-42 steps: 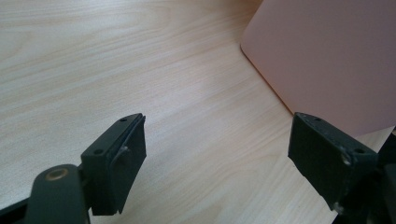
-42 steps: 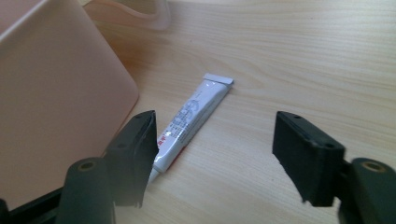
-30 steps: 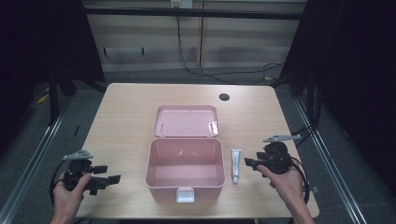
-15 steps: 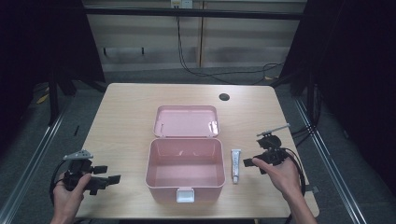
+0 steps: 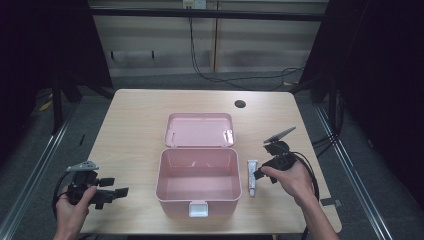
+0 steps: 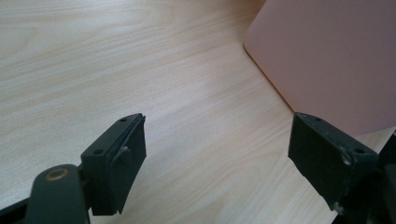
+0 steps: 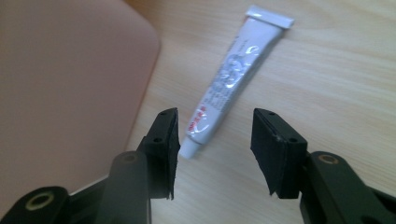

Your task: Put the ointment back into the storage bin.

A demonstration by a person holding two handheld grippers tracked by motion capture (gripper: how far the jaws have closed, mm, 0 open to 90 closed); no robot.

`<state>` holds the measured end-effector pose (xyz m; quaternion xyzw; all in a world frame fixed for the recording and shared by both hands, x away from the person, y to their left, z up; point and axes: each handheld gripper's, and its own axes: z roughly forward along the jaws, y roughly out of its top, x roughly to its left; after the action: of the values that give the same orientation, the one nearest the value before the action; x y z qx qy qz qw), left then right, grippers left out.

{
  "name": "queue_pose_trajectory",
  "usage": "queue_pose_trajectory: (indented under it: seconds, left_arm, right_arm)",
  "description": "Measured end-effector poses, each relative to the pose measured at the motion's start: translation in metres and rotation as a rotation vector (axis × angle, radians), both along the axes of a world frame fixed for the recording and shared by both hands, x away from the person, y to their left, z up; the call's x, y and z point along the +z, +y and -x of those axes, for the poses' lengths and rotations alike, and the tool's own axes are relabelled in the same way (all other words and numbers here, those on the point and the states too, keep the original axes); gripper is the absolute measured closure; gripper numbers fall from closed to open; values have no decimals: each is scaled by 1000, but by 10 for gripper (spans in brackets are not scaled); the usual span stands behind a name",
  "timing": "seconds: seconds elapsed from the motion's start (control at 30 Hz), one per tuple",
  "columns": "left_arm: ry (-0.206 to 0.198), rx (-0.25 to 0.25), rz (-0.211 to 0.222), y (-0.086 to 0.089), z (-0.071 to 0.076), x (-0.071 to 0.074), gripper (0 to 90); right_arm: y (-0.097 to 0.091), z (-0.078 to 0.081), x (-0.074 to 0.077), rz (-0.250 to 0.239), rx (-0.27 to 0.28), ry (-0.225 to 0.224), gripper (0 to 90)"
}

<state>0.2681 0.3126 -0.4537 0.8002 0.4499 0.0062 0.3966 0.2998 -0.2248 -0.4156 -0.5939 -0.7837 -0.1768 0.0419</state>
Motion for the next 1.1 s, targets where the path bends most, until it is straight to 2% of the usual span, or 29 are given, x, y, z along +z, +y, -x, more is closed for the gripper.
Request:
queue_pose_trajectory:
  seconds: [0.1, 0.33, 0.47, 0.5, 0.8, 0.9, 1.03, 1.1]
  left_arm:
    - [1, -8, -3, 0, -1, 0, 190]
    - [4, -10, -3, 0, 0, 0, 190]
    - [5, -8, -3, -1, 0, 0, 190]
    - [7, -7, -2, -1, 0, 0, 190]
    - [7, -5, -4, -1, 0, 0, 190]
    - [8, -6, -5, -1, 0, 0, 190]
    - [11, -13, -9, -1, -1, 0, 190]
    - [9, -8, -7, -1, -1, 0, 190]
  right_arm:
    - [5, -2, -1, 42, 9, 8, 549]
    - [13, -9, -5, 93, 25, 58, 568]
    - [18, -13, -10, 107, 30, 71, 576]
    - [19, -14, -11, 125, 36, 67, 576]
    - [27, -19, -20, 133, 25, 91, 598]
    - [31, -20, -25, 168, 26, 102, 599]
    - [36, -22, -27, 171, 23, 105, 600]
    - [37, -23, -29, 190, 24, 106, 600]
